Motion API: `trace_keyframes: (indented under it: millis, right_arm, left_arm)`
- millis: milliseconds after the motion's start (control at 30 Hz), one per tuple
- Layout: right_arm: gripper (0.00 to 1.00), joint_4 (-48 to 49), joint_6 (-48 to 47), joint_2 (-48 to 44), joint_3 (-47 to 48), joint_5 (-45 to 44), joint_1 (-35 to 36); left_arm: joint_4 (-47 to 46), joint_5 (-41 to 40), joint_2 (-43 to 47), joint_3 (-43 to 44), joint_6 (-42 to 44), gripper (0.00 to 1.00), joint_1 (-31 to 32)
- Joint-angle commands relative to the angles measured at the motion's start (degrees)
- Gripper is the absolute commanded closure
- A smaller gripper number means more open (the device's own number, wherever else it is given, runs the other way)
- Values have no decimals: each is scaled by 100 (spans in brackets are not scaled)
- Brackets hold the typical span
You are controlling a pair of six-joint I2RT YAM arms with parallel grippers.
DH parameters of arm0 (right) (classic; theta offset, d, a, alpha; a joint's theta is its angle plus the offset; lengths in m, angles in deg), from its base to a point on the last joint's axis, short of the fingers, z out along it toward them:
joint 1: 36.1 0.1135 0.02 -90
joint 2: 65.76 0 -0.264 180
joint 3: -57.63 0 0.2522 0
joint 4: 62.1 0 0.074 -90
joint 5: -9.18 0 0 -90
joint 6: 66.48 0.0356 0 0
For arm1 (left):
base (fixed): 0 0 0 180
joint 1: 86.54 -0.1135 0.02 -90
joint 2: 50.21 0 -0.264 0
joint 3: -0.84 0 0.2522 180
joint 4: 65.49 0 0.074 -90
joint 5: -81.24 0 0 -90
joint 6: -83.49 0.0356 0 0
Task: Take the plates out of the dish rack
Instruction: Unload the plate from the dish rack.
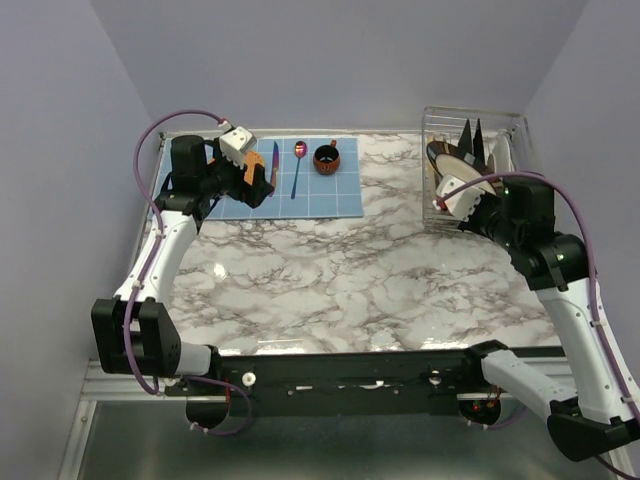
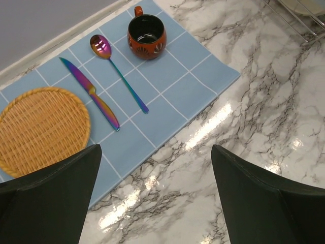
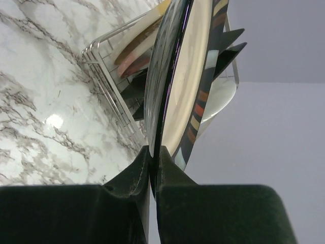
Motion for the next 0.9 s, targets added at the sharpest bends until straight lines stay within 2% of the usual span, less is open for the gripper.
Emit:
trace_keyframes:
  millis: [0,167,367,867]
  right_arm:
    - [99,830,-314,-282,616,-401,47]
    - [99,716,-490,-388,617,-410,47]
    - [99,996,-1070,-792,160,-164,73]
    - [99,1057,-1378,-564,-183,1198,292]
  left_arm:
    - [155,147,-47,-80,-17,1,-17]
    - [138,94,-65,-97,-52,1,-17]
    - [164,-46,-178,-10,-61,1,-17]
    - [182,-406,-399,316,-175,1,-17]
